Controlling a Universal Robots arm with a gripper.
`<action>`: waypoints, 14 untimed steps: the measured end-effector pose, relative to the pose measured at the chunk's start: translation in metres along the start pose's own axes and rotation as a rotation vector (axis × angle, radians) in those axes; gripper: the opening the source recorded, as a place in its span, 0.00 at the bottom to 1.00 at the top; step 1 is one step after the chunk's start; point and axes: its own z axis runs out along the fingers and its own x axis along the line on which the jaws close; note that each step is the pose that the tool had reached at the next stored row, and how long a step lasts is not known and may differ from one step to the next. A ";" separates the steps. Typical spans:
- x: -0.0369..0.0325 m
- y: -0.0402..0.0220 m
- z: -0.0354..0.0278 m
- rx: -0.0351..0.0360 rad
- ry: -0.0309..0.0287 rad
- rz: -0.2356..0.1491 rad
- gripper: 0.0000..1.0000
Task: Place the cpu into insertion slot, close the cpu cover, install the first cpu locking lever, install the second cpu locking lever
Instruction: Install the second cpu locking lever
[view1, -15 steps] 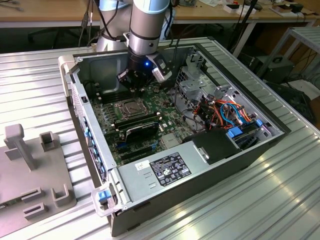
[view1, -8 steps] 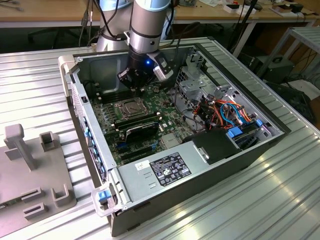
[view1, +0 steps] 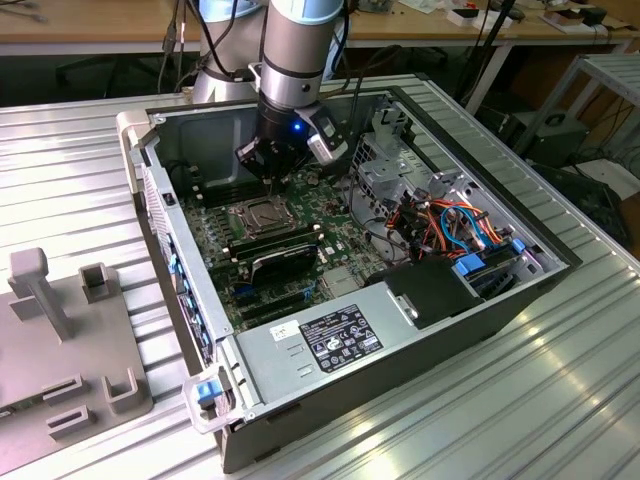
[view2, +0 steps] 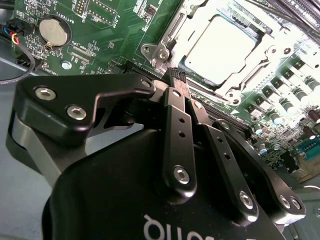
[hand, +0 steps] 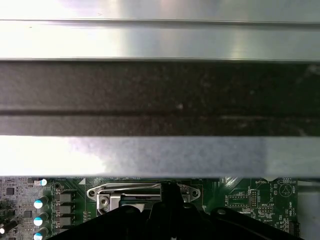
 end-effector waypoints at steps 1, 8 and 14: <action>0.0000 0.0000 0.0000 -0.0001 0.0000 0.000 0.11; 0.0001 -0.0010 -0.0001 -0.0006 0.0001 0.000 0.11; 0.0001 -0.0088 -0.0003 -0.0006 0.0001 0.000 0.11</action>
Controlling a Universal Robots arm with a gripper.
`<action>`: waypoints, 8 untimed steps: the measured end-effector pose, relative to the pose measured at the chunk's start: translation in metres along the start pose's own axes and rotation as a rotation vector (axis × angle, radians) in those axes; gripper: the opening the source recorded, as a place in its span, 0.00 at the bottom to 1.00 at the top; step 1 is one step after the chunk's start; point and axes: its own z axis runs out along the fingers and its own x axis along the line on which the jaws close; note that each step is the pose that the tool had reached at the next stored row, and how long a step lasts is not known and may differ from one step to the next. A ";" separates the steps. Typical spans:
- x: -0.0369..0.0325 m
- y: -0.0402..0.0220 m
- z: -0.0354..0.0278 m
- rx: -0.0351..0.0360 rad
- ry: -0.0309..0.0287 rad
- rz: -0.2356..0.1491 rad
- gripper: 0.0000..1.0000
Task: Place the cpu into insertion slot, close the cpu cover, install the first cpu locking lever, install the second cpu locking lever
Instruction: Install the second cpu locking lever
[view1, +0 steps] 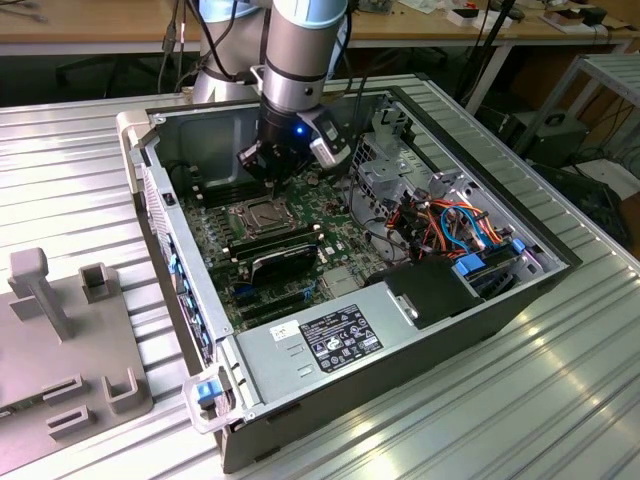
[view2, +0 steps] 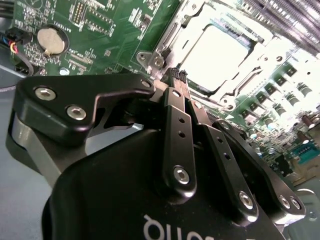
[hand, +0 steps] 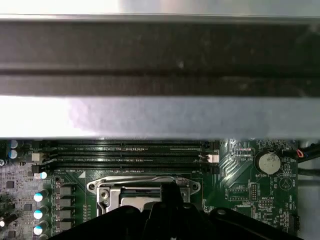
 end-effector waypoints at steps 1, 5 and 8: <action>0.0000 -0.0018 -0.0001 0.0000 0.0000 0.000 0.11; 0.0000 -0.0044 -0.0001 0.0000 -0.0001 0.000 0.11; 0.0000 -0.0051 -0.0002 -0.0001 -0.0001 0.000 0.11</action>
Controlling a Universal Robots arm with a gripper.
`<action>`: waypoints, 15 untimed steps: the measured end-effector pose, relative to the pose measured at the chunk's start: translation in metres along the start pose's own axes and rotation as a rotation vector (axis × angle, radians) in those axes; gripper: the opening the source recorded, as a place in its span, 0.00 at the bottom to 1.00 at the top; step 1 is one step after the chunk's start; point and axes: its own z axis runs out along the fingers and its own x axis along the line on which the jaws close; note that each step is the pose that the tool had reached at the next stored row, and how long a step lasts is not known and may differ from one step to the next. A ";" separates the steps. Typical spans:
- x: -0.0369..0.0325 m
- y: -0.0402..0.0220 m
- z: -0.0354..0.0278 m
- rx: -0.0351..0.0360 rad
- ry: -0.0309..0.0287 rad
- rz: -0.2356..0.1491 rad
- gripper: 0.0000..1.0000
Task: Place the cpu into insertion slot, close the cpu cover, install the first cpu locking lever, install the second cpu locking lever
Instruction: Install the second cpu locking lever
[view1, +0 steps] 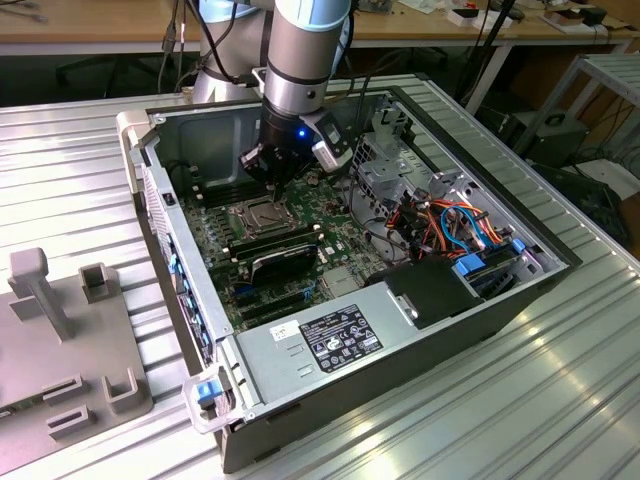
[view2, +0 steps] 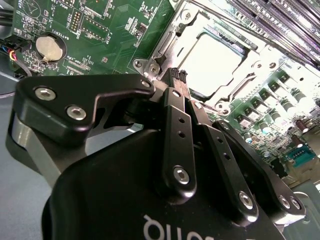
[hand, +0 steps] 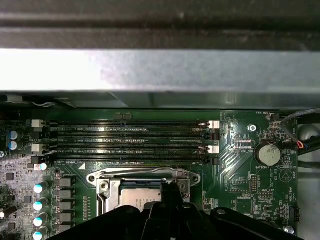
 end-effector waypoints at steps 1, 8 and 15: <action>0.0000 0.0000 0.0000 0.0001 0.0000 0.000 0.11; -0.0007 -0.0002 0.0000 0.0001 0.0000 0.000 0.11; -0.0099 -0.0191 -0.0005 -0.0001 -0.0001 0.000 0.11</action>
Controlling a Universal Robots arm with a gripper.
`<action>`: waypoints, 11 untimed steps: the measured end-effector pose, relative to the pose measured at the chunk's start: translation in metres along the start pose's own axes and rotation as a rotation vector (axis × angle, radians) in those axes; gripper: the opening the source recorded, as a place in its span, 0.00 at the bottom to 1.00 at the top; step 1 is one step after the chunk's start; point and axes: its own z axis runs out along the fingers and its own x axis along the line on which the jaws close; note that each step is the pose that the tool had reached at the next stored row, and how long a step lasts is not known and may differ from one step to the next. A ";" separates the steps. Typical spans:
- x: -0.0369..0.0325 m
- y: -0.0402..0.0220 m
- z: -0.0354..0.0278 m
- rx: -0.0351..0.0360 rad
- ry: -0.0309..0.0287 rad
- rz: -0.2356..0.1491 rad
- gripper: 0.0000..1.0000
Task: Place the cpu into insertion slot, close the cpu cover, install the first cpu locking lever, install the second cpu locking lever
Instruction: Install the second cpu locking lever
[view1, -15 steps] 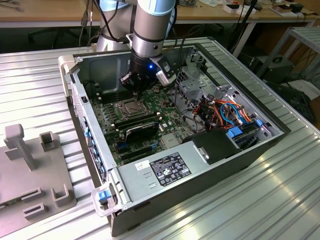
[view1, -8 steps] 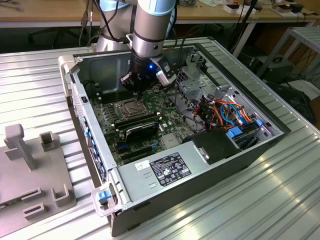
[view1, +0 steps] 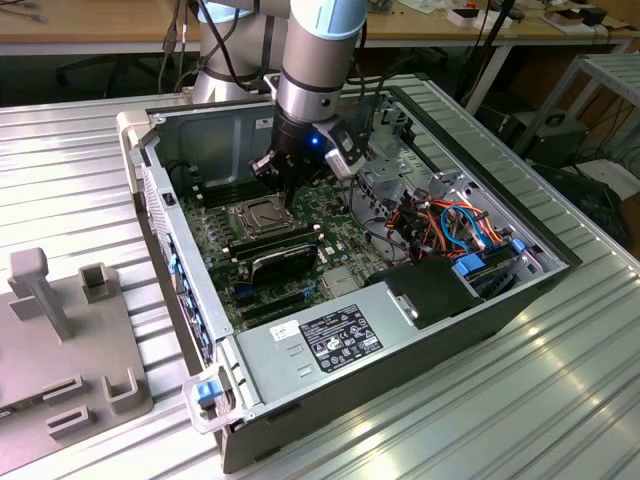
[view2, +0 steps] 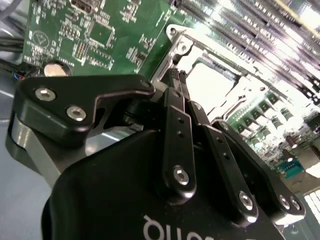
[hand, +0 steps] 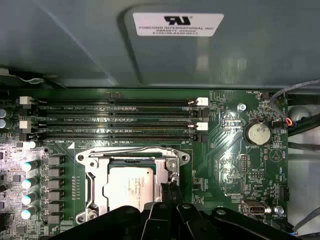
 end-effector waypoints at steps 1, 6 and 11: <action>0.0000 -0.0001 -0.0001 0.0001 0.0000 0.000 0.11; 0.0000 -0.0005 -0.0001 0.0001 0.0001 0.000 0.11; 0.0000 -0.0006 -0.0001 0.0001 0.0001 0.000 0.11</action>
